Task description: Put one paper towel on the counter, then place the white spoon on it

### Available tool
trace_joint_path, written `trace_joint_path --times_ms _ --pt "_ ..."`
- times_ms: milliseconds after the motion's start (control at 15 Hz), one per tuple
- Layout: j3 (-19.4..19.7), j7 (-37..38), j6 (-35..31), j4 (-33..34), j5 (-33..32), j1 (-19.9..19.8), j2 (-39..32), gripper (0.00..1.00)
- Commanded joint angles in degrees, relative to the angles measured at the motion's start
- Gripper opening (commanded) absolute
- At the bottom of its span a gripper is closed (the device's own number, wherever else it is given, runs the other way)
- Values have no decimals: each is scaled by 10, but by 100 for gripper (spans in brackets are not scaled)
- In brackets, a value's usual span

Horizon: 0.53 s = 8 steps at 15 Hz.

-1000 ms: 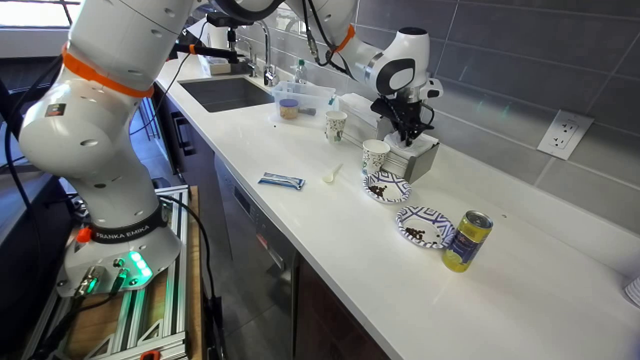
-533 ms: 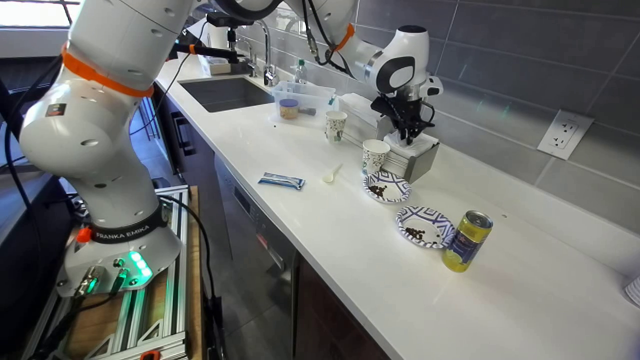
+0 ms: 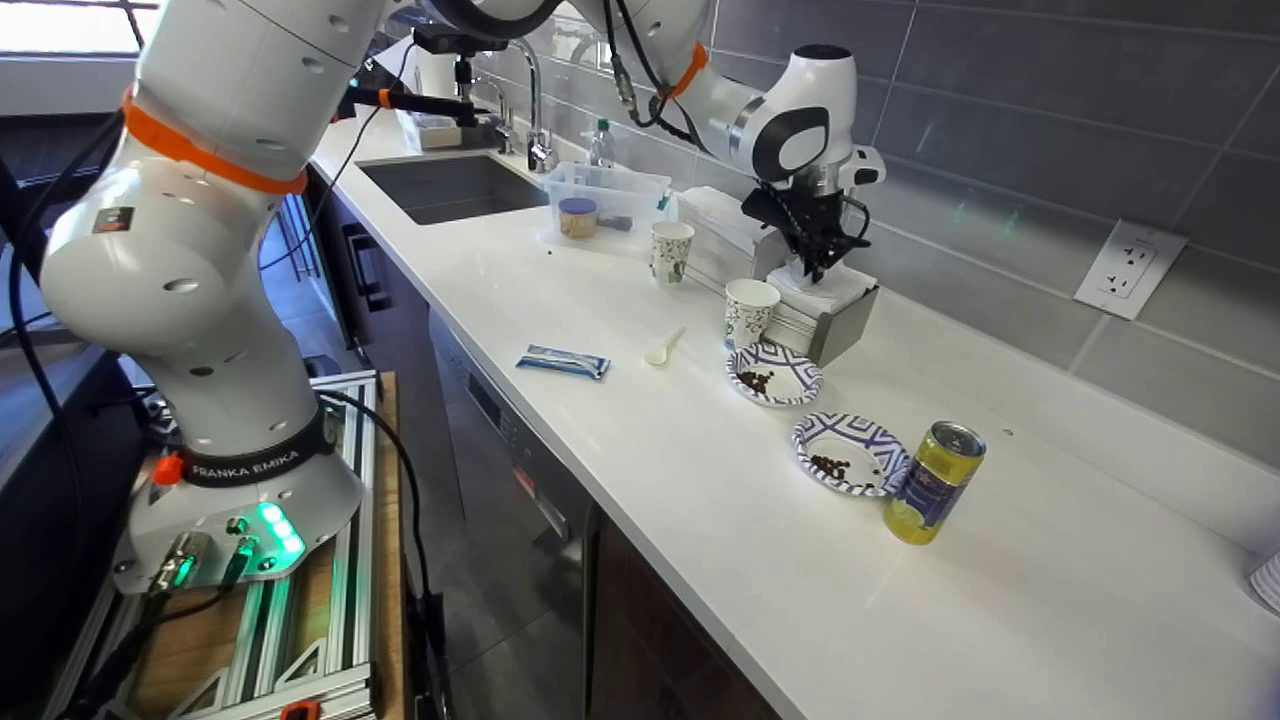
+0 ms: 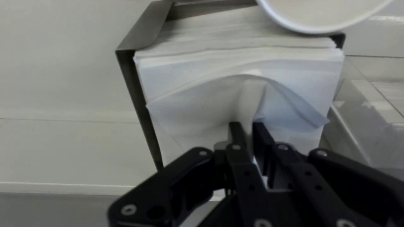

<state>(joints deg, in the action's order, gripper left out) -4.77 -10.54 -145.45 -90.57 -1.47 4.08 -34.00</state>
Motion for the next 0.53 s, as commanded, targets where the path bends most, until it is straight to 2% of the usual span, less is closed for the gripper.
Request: trace_joint_path --times_ms 0,400,467 --pt "2 6 -5 -5 -11 3 7 16" --pt "9 19 4 -12 -23 13 29 18" --pt "11 24 6 -14 -25 15 33 14"
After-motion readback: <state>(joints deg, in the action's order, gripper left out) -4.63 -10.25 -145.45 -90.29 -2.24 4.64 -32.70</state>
